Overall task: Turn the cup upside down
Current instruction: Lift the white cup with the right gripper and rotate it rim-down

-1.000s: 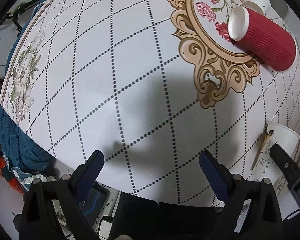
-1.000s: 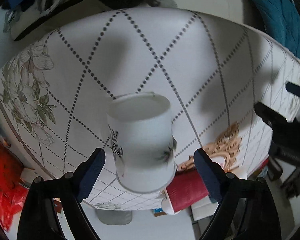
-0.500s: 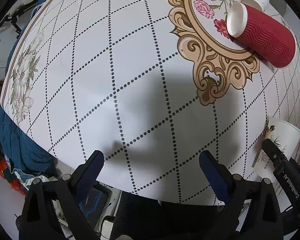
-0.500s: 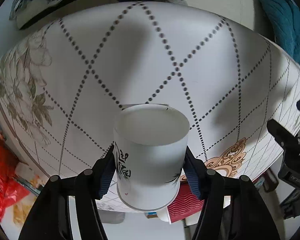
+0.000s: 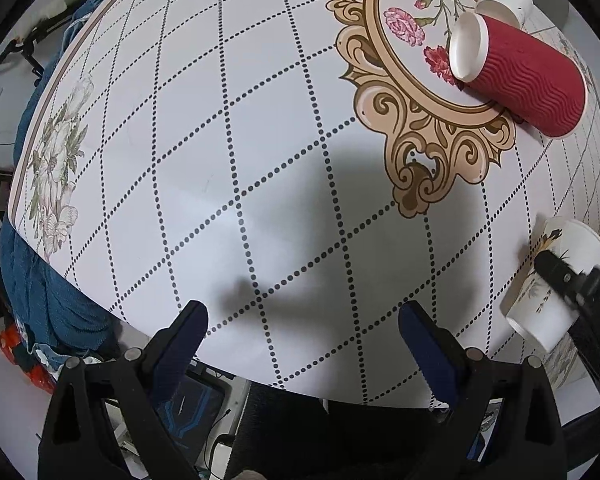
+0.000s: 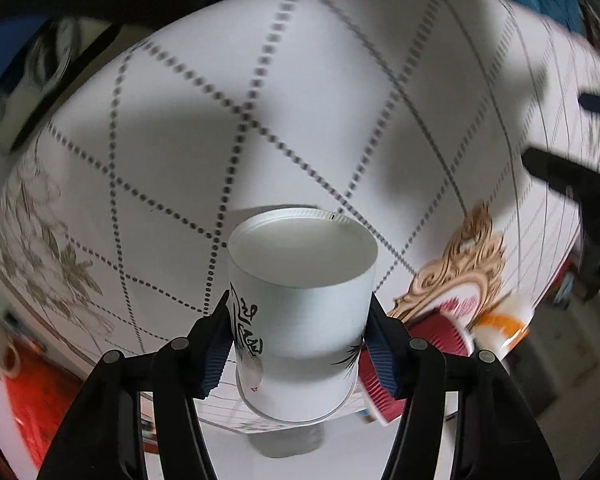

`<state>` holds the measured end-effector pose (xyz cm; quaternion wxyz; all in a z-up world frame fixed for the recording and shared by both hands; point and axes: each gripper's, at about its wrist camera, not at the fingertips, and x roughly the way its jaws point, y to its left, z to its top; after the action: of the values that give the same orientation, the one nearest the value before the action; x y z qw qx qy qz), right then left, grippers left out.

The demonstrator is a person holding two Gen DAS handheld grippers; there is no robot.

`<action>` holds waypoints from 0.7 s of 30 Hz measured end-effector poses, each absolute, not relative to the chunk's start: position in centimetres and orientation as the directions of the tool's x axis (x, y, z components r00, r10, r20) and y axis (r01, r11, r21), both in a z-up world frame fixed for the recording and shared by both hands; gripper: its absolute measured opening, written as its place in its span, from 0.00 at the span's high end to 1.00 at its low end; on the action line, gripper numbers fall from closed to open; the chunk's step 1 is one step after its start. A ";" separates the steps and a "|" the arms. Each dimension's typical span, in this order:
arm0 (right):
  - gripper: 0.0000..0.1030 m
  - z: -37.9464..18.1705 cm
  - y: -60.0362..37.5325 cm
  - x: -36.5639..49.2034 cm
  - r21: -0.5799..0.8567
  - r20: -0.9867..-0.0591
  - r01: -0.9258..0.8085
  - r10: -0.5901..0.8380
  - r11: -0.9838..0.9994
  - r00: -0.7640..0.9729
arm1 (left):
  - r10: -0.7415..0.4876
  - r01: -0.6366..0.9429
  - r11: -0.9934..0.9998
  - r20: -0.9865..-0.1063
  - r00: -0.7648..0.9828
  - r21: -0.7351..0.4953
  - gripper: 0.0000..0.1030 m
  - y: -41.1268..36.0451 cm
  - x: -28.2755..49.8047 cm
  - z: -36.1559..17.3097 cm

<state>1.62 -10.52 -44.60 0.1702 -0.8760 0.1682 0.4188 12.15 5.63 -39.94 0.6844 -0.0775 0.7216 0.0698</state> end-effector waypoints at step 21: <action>0.39 -43.0 -8.1 14.4 -0.047 -0.882 -0.961 -0.462 0.272 -0.088 | 0.010 -0.111 0.994 -1.000 -0.027 0.013 0.05 4.1 16.1 -37.7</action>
<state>14.36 -8.11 -43.03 0.4230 -0.5266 0.6759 0.2948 16.14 4.09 -37.67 0.6967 -0.0353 0.7152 0.0434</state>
